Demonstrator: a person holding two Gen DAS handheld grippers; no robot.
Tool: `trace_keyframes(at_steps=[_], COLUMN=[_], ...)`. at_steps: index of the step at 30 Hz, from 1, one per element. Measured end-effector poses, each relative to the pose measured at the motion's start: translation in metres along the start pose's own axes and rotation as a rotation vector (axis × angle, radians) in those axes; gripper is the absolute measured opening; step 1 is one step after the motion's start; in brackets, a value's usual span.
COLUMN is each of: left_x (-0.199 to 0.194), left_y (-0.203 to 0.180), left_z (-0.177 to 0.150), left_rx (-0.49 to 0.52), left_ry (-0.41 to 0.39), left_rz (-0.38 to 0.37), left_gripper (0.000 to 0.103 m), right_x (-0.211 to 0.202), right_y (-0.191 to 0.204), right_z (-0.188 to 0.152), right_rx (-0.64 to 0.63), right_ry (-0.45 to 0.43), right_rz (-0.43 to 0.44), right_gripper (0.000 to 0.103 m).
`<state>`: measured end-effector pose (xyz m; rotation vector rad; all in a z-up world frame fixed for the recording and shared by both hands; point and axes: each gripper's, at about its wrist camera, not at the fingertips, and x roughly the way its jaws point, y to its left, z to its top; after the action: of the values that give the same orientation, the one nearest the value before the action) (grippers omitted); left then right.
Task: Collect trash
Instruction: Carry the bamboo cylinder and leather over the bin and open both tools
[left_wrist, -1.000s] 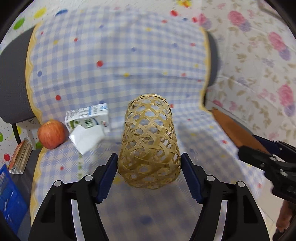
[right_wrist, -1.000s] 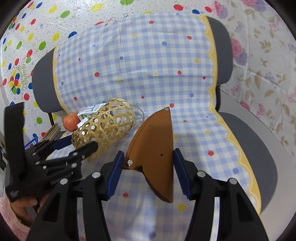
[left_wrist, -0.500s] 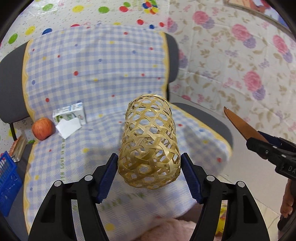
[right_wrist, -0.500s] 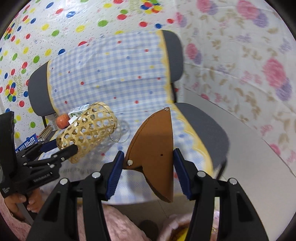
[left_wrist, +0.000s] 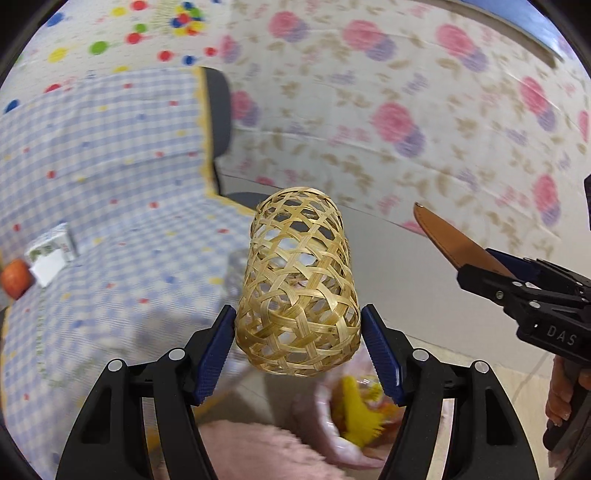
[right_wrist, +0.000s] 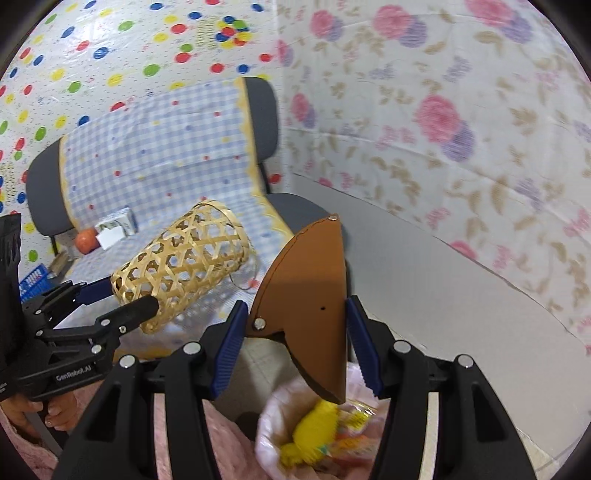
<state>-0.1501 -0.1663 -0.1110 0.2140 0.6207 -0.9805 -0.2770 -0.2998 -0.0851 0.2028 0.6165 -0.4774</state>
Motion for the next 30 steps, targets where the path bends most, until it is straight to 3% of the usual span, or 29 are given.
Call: trace_keyframes(at_steps=[6,13,15,16,17,25,30], left_x=[0.015,0.033,0.04,0.044,0.044,0.042,0.035], left_y=[-0.037,-0.062,-0.065,-0.065,-0.063,-0.035,-0.026], left_z=[-0.011,-0.017,-0.017,-0.016,-0.016,-0.017,-0.018], left_rx=[0.051,0.076,0.072,0.061,0.048,-0.035,-0.027], left_ry=[0.05,0.106,0.123,0.134,0.135,0.144,0.143], left_rz=[-0.091,-0.163,-0.172,-0.169,-0.167,-0.113,-0.051], left_gripper=[0.069,0.07,0.075,0.085,0.088,0.088,0.088], right_x=[-0.011,-0.008,-0.002,-0.002,-0.003,-0.01,-0.008], right_y=[-0.029,-0.053,-0.059,-0.061,-0.063,-0.065,-0.053], right_z=[-0.031,-0.051,-0.055,-0.056,-0.057,-0.05,-0.044], right_rx=[0.051,0.108,0.123,0.129,0.136,0.144,0.125], right_ry=[0.044,0.08,0.096,0.095,0.091,0.052,0.049], right_rz=[-0.064,-0.076,-0.079,-0.081,-0.084,-0.076,-0.05], right_gripper=[0.055,0.056,0.063,0.066,0.066,0.066,0.066])
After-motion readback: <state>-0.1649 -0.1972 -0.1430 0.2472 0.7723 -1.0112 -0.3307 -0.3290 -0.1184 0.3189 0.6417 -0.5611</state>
